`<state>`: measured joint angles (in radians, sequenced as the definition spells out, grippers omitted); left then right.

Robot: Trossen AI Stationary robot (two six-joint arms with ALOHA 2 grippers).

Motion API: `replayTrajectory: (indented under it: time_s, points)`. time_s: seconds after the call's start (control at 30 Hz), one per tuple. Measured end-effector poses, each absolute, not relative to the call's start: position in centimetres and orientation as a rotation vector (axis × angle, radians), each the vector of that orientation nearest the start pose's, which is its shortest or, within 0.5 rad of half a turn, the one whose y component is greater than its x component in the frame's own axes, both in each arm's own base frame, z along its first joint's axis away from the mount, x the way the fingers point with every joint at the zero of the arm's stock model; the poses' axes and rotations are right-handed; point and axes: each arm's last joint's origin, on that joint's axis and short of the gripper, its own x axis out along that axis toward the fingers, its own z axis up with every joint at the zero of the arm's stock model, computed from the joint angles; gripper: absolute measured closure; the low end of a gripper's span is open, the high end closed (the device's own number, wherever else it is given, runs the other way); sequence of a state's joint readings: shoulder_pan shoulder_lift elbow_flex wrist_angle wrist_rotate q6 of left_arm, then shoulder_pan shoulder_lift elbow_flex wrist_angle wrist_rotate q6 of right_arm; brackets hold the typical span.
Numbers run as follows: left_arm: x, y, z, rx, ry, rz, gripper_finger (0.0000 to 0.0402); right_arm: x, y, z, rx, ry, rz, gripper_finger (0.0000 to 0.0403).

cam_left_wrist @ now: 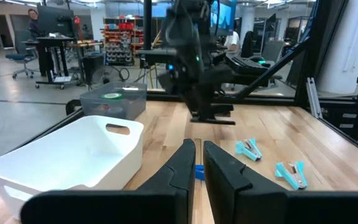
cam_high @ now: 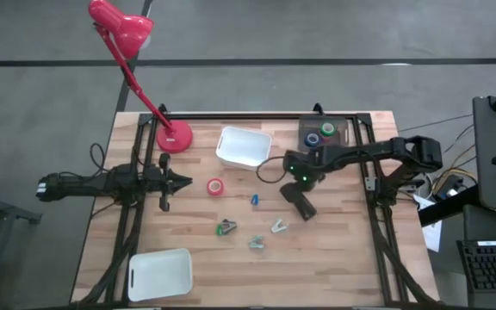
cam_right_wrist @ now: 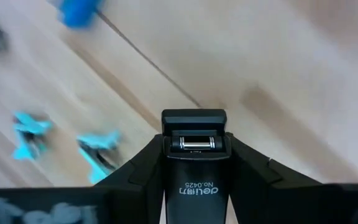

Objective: Pick and place Stapler, Stapler remover, tape
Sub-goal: Put the black stapler into the top white bin

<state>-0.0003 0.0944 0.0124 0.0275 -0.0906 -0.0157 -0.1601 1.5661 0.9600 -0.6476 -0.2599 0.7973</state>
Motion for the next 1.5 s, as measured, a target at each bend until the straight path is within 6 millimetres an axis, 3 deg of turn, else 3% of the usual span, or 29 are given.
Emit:
replayTrajectory:
  time_s: [0.47,0.6,1.1,1.5]
  points:
    - [10.3,0.3,16.3,-0.013,0.054,0.091,0.0364,33.1,-6.2,27.9,0.491,0.821,-0.454,0.027]
    - [10.3,0.3,16.3,-0.013,0.053,0.09,0.0364,34.8,-7.2,29.2,0.424,0.727,-0.43,0.0274]
    - [10.3,0.3,16.3,-0.013,0.055,0.09,0.0364,42.1,-12.0,26.8,0.123,0.768,-0.479,0.0272]
    - [10.3,0.3,16.3,-0.013,0.057,0.091,0.0364,45.3,-14.8,22.3,0.093,1.041,-0.493,0.0271]
